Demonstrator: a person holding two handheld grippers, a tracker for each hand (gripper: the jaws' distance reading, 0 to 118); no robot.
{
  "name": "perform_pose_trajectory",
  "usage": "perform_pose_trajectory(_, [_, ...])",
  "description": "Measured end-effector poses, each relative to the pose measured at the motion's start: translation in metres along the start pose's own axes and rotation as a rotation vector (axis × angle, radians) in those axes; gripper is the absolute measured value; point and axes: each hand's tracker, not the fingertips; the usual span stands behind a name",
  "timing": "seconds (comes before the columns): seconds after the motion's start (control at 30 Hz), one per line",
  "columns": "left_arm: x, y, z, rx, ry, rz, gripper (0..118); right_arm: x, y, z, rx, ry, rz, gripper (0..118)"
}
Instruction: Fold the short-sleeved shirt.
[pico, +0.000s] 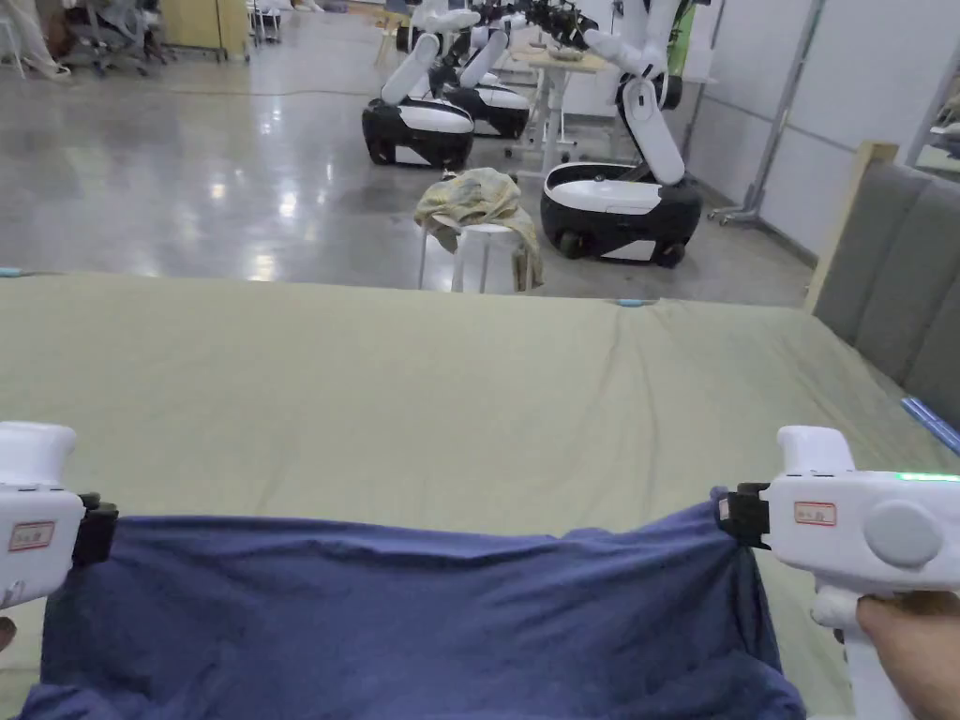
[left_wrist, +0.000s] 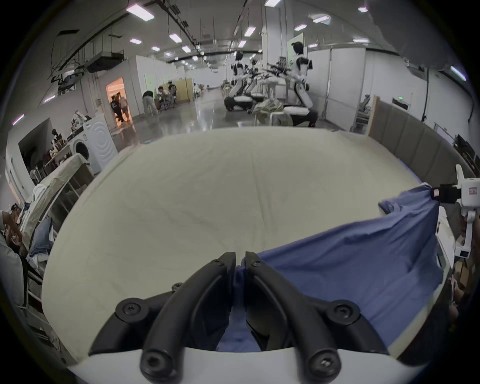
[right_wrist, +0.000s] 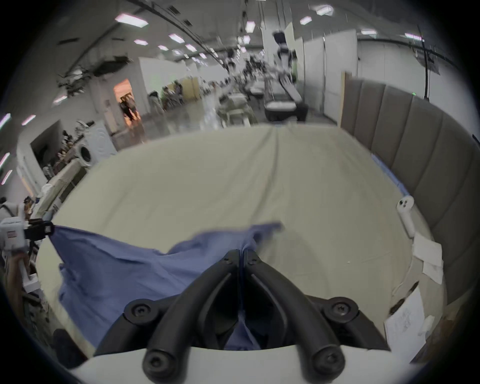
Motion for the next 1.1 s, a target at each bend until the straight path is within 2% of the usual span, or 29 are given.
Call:
perform_pose_trajectory(0.13, [-0.013,-0.035,0.071,0.053,-0.044,0.039,9,-0.001,-0.032,0.074,0.055,0.028,0.025,2])
perform_pose_trajectory(0.2, [-0.013,-0.065,0.096,0.025,-0.059,0.053,9,0.004,-0.061,0.091,0.050,0.022,0.033,2])
perform_pose_trajectory(0.33, [-0.019,-0.139,0.099,-0.149,-0.086,0.067,9,0.004,-0.146,0.088,-0.110,-0.016,0.126,2])
perform_pose_trajectory(0.4, [-0.021,-0.171,0.083,-0.241,-0.086,0.091,9,0.008,-0.181,0.075,-0.208,-0.008,0.093,3])
perform_pose_trajectory(0.47, [-0.018,-0.185,0.072,-0.240,-0.094,0.087,9,0.017,-0.203,0.060,-0.256,-0.026,0.030,3])
perform_pose_trajectory(0.5, [-0.015,-0.185,0.069,-0.241,-0.082,0.089,12,0.019,-0.201,0.058,-0.253,-0.031,0.032,3])
perform_pose_trajectory(0.53, [-0.014,-0.181,0.069,-0.226,-0.047,0.098,24,0.019,-0.195,0.060,-0.240,-0.026,0.041,4])
perform_pose_trajectory(0.57, [-0.017,-0.175,0.070,-0.180,-0.030,0.117,55,0.017,-0.187,0.066,-0.226,-0.025,0.045,16])
perform_pose_trajectory(0.6, [-0.014,-0.166,0.077,-0.135,-0.009,0.118,74,0.007,-0.171,0.080,-0.189,-0.010,0.063,40])
perform_pose_trajectory(0.63, [-0.008,-0.154,0.088,-0.045,-0.006,0.118,83,-0.002,-0.155,0.094,-0.117,0.013,0.102,82])
perform_pose_trajectory(0.67, [-0.001,-0.144,0.098,0.030,-0.033,0.115,83,-0.009,-0.146,0.103,-0.060,0.019,0.124,118])
perform_pose_trajectory(0.7, [0.005,-0.130,0.111,0.131,-0.064,0.103,83,-0.021,-0.134,0.115,0.032,0.023,0.149,115])
perform_pose_trajectory(0.73, [0.017,-0.119,0.122,0.235,-0.055,0.078,83,-0.039,-0.120,0.143,0.241,0.061,0.149,115])
perform_pose_trajectory(0.83, [0.055,-0.098,0.148,0.456,-0.072,0.008,83,-0.071,-0.105,0.171,0.464,0.037,0.148,115])
perform_pose_trajectory(0.87, [0.065,-0.096,0.151,0.502,-0.054,-0.014,83,-0.090,-0.103,0.179,0.516,0.028,0.146,116])
perform_pose_trajectory(0.93, [0.088,-0.097,0.152,0.558,0.088,-0.060,83,-0.112,-0.106,0.180,0.581,-0.032,0.178,115])
perform_pose_trajectory(0.97, [0.090,-0.097,0.150,0.554,0.103,-0.065,82,-0.119,-0.108,0.180,0.582,-0.048,0.182,114])
perform_pose_trajectory(1.0, [0.095,-0.101,0.149,0.556,0.090,-0.062,80,-0.109,-0.119,0.156,0.573,-0.044,0.165,108])
perform_pose_trajectory(1.03, [0.098,-0.105,0.148,0.553,0.076,-0.057,75,-0.111,-0.124,0.153,0.575,-0.037,0.153,88])
perform_pose_trajectory(1.07, [0.100,-0.107,0.147,0.550,0.067,-0.060,44,-0.112,-0.126,0.149,0.568,-0.043,0.138,34])
perform_pose_trajectory(1.1, [0.102,-0.108,0.145,0.527,0.076,-0.078,10,-0.113,-0.128,0.144,0.552,-0.066,0.128,1])
